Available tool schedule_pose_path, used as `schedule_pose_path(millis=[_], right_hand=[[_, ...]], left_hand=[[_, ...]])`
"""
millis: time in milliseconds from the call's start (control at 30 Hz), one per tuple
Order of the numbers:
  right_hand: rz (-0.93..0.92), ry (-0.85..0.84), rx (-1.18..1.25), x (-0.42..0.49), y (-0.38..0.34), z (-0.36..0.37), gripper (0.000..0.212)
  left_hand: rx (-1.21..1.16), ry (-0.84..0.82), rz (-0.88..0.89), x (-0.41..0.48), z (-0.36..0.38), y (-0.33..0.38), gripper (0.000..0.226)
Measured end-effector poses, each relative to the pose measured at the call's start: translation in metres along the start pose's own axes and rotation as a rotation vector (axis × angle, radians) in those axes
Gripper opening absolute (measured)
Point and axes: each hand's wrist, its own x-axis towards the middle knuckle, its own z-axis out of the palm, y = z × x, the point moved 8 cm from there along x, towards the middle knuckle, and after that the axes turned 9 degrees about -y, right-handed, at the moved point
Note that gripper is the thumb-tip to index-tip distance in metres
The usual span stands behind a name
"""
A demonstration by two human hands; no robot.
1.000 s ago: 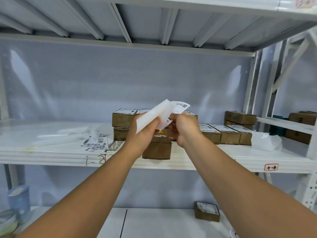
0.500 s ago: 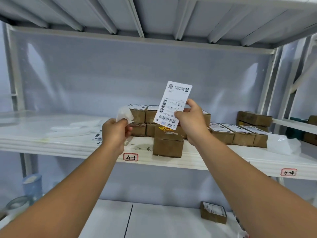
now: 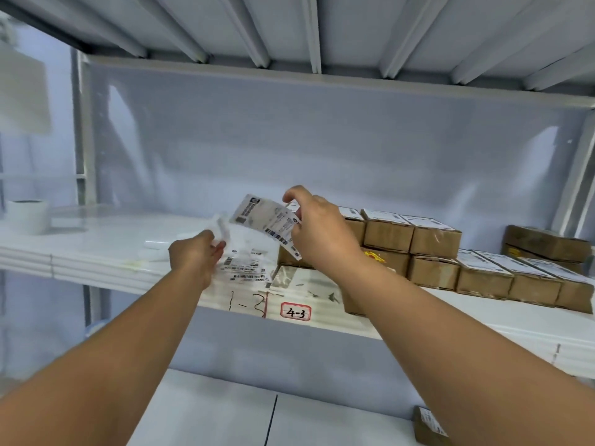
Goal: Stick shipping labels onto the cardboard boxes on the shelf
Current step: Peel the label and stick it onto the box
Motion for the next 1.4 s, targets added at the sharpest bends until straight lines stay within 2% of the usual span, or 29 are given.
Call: schedule_pose_path(millis=[67, 167, 233, 267, 333, 400, 500, 600, 700, 733, 833, 933, 1000, 1100, 1200, 1300, 1333, 1400], right_hand=[[0.005, 0.003, -0.041, 0.007, 0.0, 0.006, 0.046], [0.002, 0.02, -0.082, 0.015, 0.0, 0.012, 0.044], [-0.008, 0.027, -0.13, 0.02, 0.0, 0.016, 0.04], [-0.007, 0.022, -0.158, 0.022, 0.001, 0.018, 0.037], [0.001, 0.001, -0.202, 0.025, 0.002, 0.022, 0.033], [0.009, 0.004, -0.22, 0.027, 0.003, 0.022, 0.03], [0.018, 0.025, -0.216, 0.028, 0.007, 0.02, 0.03], [0.034, 0.022, -0.203, 0.025, 0.012, 0.02, 0.033], [0.053, 0.025, -0.225, 0.023, 0.016, 0.015, 0.034], [0.06, 0.024, -0.215, 0.022, 0.017, 0.013, 0.034], [0.046, 0.019, -0.16, 0.02, 0.017, 0.003, 0.034], [-0.005, 0.036, -0.167, 0.015, 0.012, -0.009, 0.034], [-0.007, 0.07, -0.094, 0.011, 0.017, -0.021, 0.033], [0.014, 0.11, 0.112, 0.0, 0.027, -0.039, 0.032], [0.037, 0.195, 0.186, -0.013, 0.034, -0.055, 0.032], [0.248, 0.429, 0.471, -0.037, 0.064, -0.075, 0.031], [0.334, 0.456, 0.607, -0.046, 0.077, -0.075, 0.029], [0.492, 0.393, 0.821, -0.061, 0.096, -0.06, 0.022]], left_hand=[[0.154, -0.021, 0.118, 0.014, -0.003, 0.013, 0.016], [0.763, 0.036, 0.414, 0.018, -0.003, 0.04, 0.021], [1.06, 0.076, 0.633, 0.019, 0.0, 0.048, 0.025], [1.181, 0.089, 0.663, 0.024, 0.001, 0.046, 0.036], [1.431, 0.123, 0.593, 0.037, -0.001, 0.036, 0.047], [1.662, 0.129, 0.48, 0.044, -0.002, 0.026, 0.042], [1.765, 0.124, 0.45, 0.043, 0.001, 0.022, 0.038], [1.629, 0.087, 0.655, 0.033, 0.006, 0.029, 0.034], [1.418, -0.054, 0.943, 0.003, 0.024, 0.035, 0.043], [1.318, -0.138, 0.953, -0.009, 0.034, 0.037, 0.045], [0.992, -0.397, 0.844, -0.049, 0.074, 0.047, 0.037], [0.862, -0.567, 0.783, -0.088, 0.115, 0.056, 0.013], [0.896, -0.554, 0.769, -0.1, 0.129, 0.059, 0.012], [0.886, -0.461, 0.649, -0.102, 0.133, 0.061, 0.01], [0.865, -0.444, 0.616, -0.114, 0.138, 0.063, 0.009], [0.704, -0.402, 0.506, -0.122, 0.138, 0.062, 0.011], [0.591, -0.409, 0.414, -0.123, 0.138, 0.056, 0.014], [0.368, -0.438, 0.225, -0.127, 0.142, 0.041, 0.021]])
